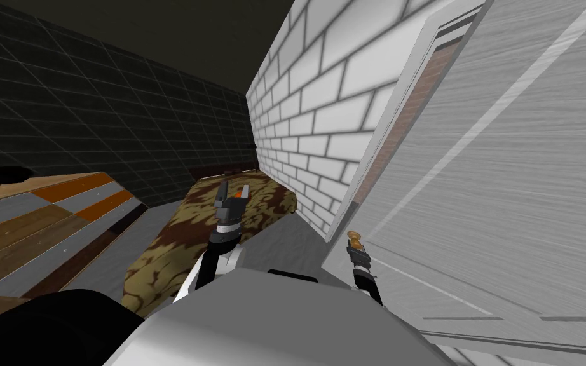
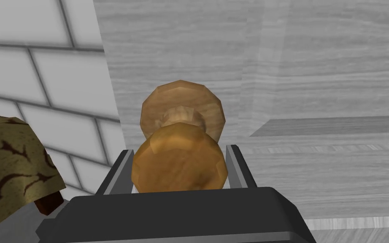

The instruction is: Pull the door open

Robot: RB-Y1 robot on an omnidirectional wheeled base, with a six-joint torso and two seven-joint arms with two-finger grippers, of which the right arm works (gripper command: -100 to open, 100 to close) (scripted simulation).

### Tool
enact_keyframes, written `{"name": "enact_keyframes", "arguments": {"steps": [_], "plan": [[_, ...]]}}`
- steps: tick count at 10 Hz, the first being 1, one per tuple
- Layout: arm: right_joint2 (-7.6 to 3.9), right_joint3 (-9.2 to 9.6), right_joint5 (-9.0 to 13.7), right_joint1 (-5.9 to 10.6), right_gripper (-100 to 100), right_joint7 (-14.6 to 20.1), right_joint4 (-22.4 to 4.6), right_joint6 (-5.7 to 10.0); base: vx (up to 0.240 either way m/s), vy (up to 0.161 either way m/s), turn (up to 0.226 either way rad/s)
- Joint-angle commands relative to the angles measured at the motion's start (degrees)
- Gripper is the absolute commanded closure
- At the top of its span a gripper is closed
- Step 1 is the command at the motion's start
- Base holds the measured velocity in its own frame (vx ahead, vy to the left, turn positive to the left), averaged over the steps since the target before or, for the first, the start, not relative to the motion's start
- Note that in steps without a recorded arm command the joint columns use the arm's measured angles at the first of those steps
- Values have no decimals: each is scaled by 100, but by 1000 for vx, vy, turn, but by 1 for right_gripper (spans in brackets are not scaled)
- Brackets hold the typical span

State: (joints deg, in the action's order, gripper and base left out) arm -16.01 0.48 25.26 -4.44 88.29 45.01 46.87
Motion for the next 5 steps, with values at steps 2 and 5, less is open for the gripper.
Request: {"name": "enact_keyframes", "arguments": {"steps": [2,5], "plan": [[-157,173,-75,-94,100,272,69,42,-210,-31,143],[-231,310,-157,-188,100,394,114,94,-170,-5,83]]}}
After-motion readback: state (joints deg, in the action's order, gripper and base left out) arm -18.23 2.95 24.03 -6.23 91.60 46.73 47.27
